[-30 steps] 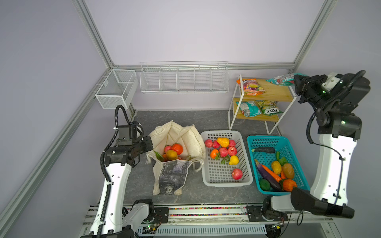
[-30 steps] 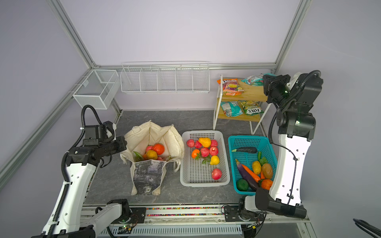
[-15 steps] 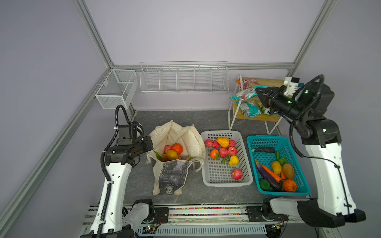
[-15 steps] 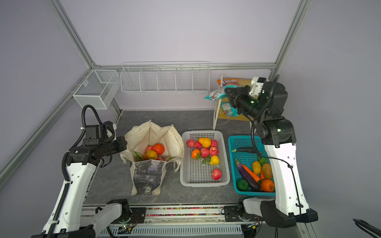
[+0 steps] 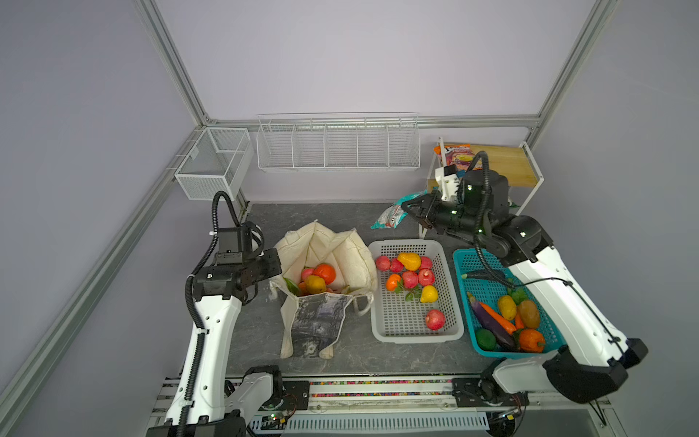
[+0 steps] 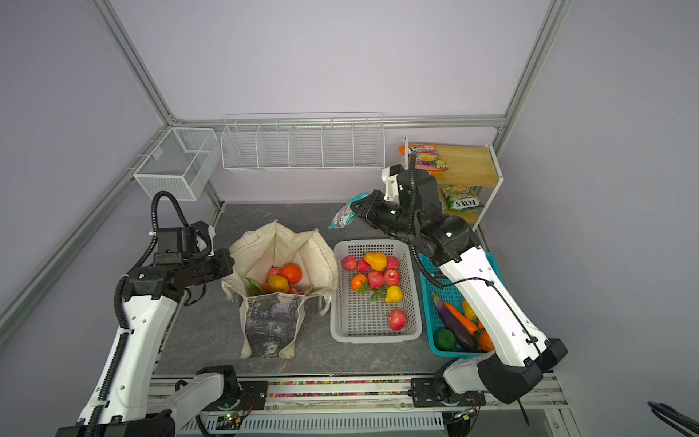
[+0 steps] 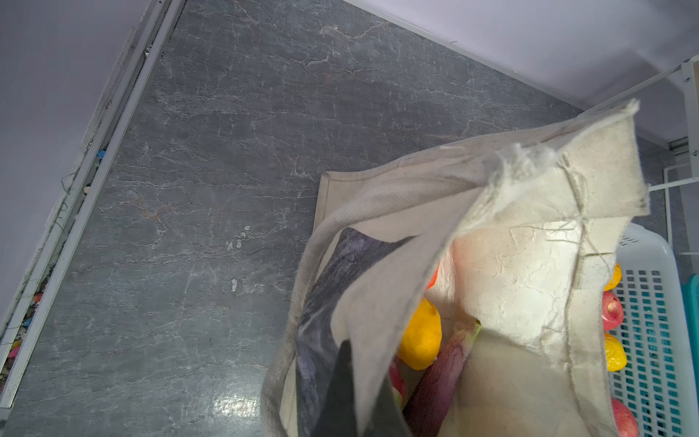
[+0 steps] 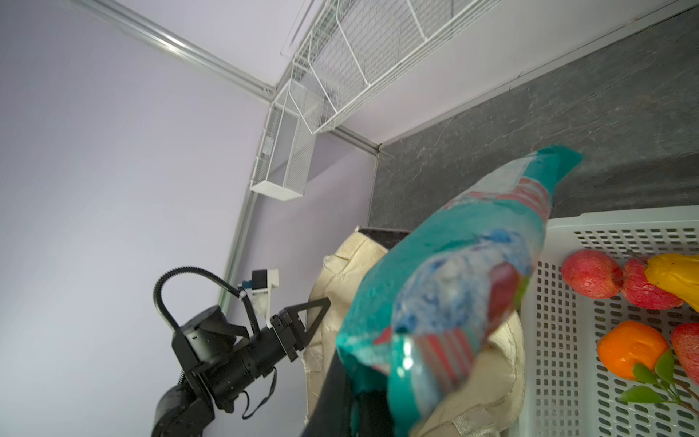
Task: Place the food into the grocery bag and tie it
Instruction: 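Carry the teal snack bag with the right gripper over the tote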
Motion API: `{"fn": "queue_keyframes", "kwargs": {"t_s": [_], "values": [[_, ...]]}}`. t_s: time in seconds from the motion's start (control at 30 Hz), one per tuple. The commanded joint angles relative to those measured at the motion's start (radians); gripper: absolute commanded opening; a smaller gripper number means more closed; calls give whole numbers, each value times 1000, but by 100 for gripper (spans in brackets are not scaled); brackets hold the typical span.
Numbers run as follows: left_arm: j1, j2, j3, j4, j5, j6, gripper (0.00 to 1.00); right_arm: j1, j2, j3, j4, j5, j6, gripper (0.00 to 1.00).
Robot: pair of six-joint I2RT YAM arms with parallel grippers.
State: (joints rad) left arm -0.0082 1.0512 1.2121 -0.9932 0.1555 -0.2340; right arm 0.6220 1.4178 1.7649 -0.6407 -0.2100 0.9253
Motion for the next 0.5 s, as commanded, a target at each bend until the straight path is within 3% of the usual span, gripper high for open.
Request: {"fn": "queue_keyframes", "kwargs": {"t_s": [0.0, 0.47], "values": [[4, 8, 40, -17, 9, -8, 0, 60, 38, 6, 18, 19, -93, 7], [5, 7, 46, -30, -5, 1, 0, 273, 216, 64, 24, -74, -217, 7]]}}
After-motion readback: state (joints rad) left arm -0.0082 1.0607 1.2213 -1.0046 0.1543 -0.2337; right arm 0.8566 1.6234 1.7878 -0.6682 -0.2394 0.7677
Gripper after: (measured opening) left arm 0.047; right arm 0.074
